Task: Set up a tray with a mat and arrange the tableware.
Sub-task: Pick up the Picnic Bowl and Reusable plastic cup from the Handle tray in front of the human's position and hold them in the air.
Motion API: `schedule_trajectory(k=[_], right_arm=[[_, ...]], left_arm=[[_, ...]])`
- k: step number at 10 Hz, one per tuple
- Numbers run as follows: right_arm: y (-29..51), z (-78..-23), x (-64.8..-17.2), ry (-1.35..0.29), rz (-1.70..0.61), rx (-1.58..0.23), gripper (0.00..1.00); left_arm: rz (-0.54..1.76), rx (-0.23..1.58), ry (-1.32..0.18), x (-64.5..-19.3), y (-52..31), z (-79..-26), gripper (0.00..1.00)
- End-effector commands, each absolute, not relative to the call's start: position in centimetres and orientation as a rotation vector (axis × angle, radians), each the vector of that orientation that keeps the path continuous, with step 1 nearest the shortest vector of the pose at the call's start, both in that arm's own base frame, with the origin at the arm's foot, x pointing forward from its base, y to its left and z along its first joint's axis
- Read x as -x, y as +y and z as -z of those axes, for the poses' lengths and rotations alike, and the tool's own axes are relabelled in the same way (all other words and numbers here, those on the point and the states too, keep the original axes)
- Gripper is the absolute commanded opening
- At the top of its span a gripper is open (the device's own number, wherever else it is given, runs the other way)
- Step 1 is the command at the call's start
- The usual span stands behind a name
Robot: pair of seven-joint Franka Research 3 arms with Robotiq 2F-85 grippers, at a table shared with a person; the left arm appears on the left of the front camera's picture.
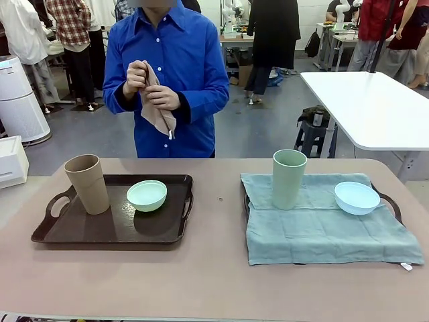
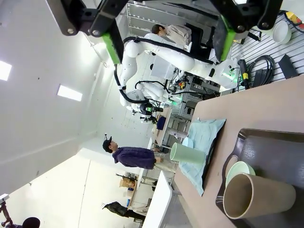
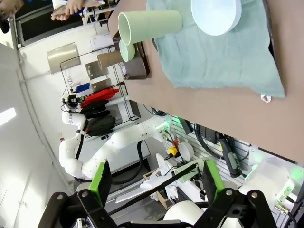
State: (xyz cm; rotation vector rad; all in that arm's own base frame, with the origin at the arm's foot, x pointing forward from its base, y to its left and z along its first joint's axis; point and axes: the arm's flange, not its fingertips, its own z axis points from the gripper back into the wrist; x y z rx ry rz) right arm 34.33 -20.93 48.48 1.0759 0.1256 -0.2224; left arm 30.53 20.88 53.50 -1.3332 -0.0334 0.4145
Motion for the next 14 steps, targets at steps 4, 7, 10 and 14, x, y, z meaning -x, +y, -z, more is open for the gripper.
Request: schedule_trajectory(k=[4,7,10,14], right_arm=[[-10.0,-54.9,-36.5,-0.039,-0.028,-0.789,1.0],[-1.2,-59.9,-36.5,-0.088,-0.224,-0.645,1.0],[8.8,-64.6,-34.6,-0.121,-0.387,-0.528,1.0],[20.3,-65.6,-32.8,-0.021,-0.435,-0.388,1.0]], left_arm=[[-0.2,0.818,-0.387,-34.7,18.2,-57.2,1.0],[0.129,0.729,-0.489,-35.2,17.7,-59.9,1.0],[0.397,0.427,-0.608,-32.0,13.9,-63.5,1.0],[0.525,0.22,-0.481,-33.2,11.1,-58.5,1.0]])
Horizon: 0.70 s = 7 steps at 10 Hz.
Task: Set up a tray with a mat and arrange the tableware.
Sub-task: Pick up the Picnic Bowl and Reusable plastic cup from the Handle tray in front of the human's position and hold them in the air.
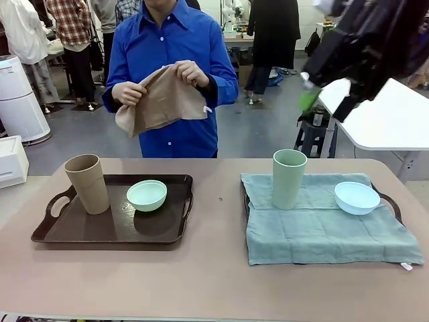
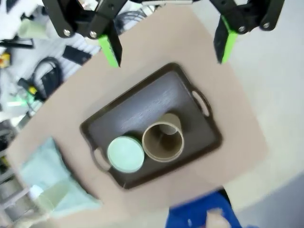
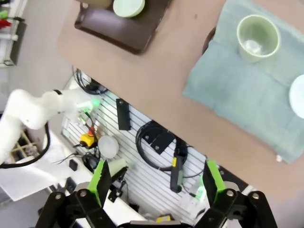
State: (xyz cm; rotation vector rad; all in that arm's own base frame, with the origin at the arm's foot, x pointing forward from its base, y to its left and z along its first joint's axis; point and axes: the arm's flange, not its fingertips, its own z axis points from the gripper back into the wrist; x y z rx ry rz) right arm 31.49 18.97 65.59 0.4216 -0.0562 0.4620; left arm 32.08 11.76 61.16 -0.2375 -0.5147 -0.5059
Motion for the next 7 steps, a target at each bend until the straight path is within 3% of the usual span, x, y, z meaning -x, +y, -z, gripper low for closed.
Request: schedule_trajectory(k=[1,4,6,7], right_arm=[[23.3,-64.6,-32.6,0.02,-0.442,-0.381,1.0],[30.4,-61.1,-32.6,0.075,-0.457,-0.405,1.0],[28.8,-60.7,-33.4,0.071,-0.48,-0.514,1.0],[30.8,-60.1,-32.0,0.079,-0.48,-0.392,1.0]], left_arm=[[0.541,0.199,-0.453,-34.2,10.5,-56.3,1.0],[0.524,0.274,-0.365,-36.3,10.5,-53.0,1.0],[0.428,0.437,-0.455,-35.0,11.6,-54.3,1.0],[0.532,0.268,-0.362,-36.2,10.2,-51.5,1.0]])
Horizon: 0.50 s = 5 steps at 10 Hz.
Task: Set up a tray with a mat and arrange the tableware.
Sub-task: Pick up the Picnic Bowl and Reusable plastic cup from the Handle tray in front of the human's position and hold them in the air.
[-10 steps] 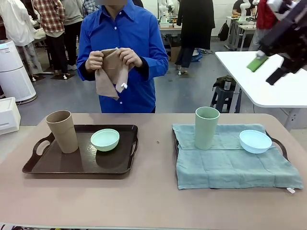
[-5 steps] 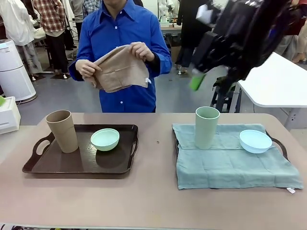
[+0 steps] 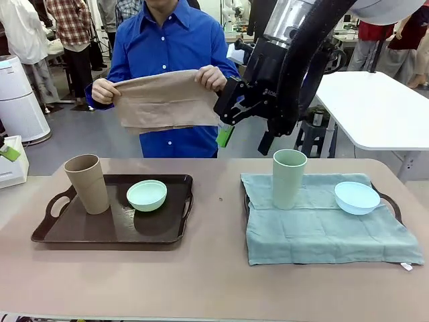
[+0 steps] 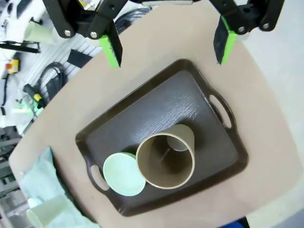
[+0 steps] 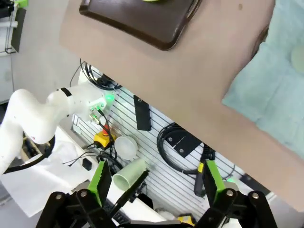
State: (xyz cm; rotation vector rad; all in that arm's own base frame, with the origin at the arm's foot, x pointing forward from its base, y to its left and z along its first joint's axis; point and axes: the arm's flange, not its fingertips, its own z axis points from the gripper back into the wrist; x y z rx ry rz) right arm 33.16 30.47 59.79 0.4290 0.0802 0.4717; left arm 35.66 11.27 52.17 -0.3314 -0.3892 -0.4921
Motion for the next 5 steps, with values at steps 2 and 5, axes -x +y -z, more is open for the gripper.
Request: schedule_trajectory(k=[2,5], right_arm=[[30.77,-60.08,-32.04,0.079,-0.48,-0.392,1.0],[30.88,-60.06,-32.38,0.075,-0.49,-0.411,1.0]], left_arm=[[0.532,0.268,-0.362,-36.15,10.17,-51.52,1.0],[0.528,0.296,-0.36,-36.01,10.34,-51.89,1.0]])
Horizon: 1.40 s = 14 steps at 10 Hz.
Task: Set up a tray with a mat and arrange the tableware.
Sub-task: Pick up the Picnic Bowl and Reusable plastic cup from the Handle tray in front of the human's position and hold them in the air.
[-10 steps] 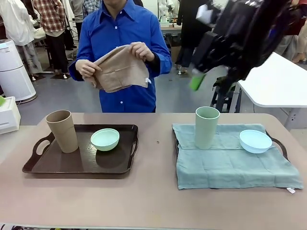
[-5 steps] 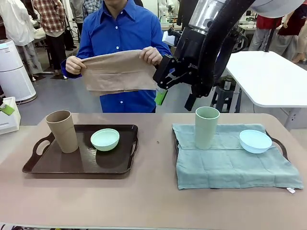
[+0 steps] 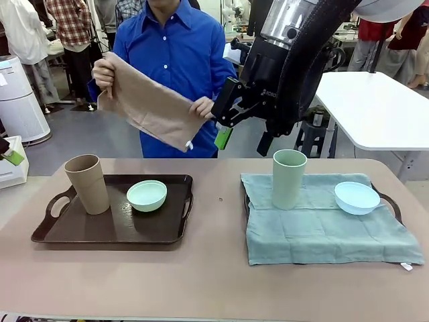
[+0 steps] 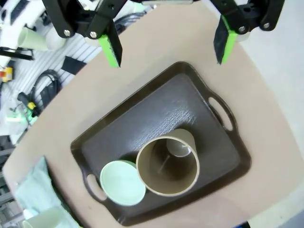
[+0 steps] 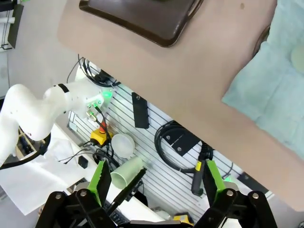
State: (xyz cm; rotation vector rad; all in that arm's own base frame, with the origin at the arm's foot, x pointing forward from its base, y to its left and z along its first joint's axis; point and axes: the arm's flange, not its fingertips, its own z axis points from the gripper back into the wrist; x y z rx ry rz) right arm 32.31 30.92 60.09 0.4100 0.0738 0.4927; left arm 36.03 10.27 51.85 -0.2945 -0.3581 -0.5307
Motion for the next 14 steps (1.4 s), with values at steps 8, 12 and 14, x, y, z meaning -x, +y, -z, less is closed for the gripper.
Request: schedule_trajectory(k=[8,12,14], right_arm=[[45.5,-56.1,-37.1,0.157,-0.283,-0.15,1.0],[49.0,-53.4,-38.9,0.129,-0.176,-0.033,1.0],[51.7,-51.7,-40.1,0.062,-0.164,-0.01,1.0]], left_arm=[[1.351,0.329,-0.493,-40.1,9.9,-49.5,1.0],[1.425,0.341,-0.446,-42.1,12.0,-49.1,1.0],[1.424,0.368,-0.459,-43.9,12.4,-47.6,1.0]])
